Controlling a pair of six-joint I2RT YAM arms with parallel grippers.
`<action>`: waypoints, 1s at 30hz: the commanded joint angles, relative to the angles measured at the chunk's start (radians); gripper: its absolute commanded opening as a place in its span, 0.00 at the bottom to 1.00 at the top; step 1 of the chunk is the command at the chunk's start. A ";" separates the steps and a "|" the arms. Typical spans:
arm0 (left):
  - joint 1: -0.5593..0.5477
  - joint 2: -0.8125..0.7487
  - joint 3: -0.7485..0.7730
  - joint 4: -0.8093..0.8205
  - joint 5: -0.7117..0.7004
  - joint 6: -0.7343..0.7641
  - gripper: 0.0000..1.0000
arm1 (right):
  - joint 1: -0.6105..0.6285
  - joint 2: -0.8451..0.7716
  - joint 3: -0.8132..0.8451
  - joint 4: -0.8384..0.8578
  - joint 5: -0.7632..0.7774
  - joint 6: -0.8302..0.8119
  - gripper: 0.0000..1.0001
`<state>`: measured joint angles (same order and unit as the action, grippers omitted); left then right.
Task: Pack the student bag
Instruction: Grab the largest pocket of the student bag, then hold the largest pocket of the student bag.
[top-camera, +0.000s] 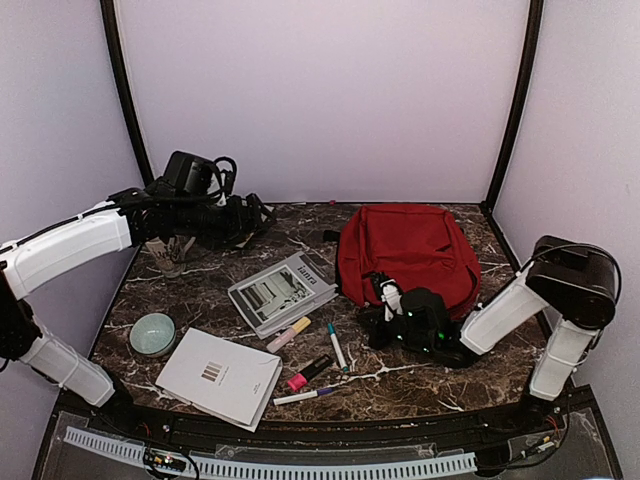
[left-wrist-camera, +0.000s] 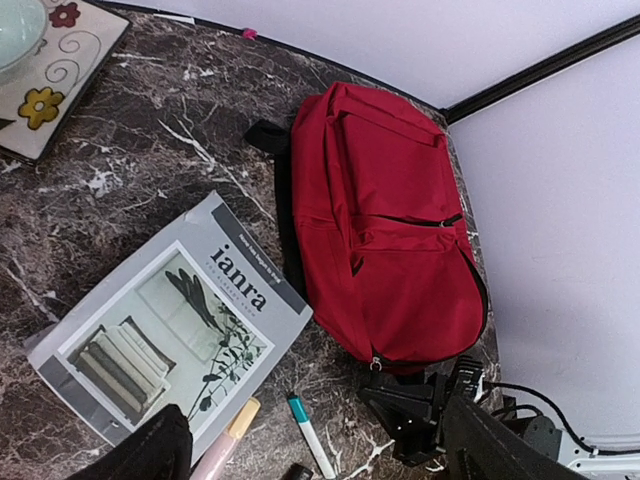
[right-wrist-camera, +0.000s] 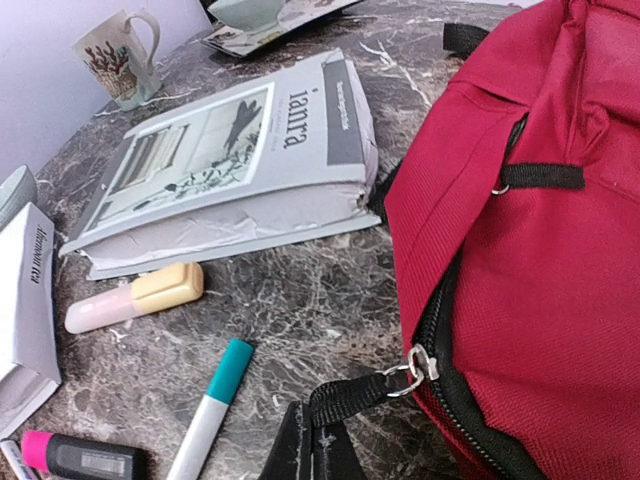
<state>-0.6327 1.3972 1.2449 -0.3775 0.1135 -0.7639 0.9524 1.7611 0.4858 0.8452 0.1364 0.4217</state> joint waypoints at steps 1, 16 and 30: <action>-0.011 0.054 -0.028 0.098 0.125 -0.028 0.89 | -0.006 -0.094 -0.005 -0.123 -0.106 -0.046 0.00; -0.160 0.377 0.108 0.127 0.202 -0.091 0.84 | -0.004 -0.304 0.013 -0.468 -0.174 0.005 0.00; -0.202 0.570 0.251 0.071 0.230 -0.246 0.76 | -0.004 -0.412 0.009 -0.584 -0.177 0.033 0.00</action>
<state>-0.8207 1.9419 1.4353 -0.2642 0.3283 -0.9386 0.9443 1.3685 0.4927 0.2810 -0.0116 0.4454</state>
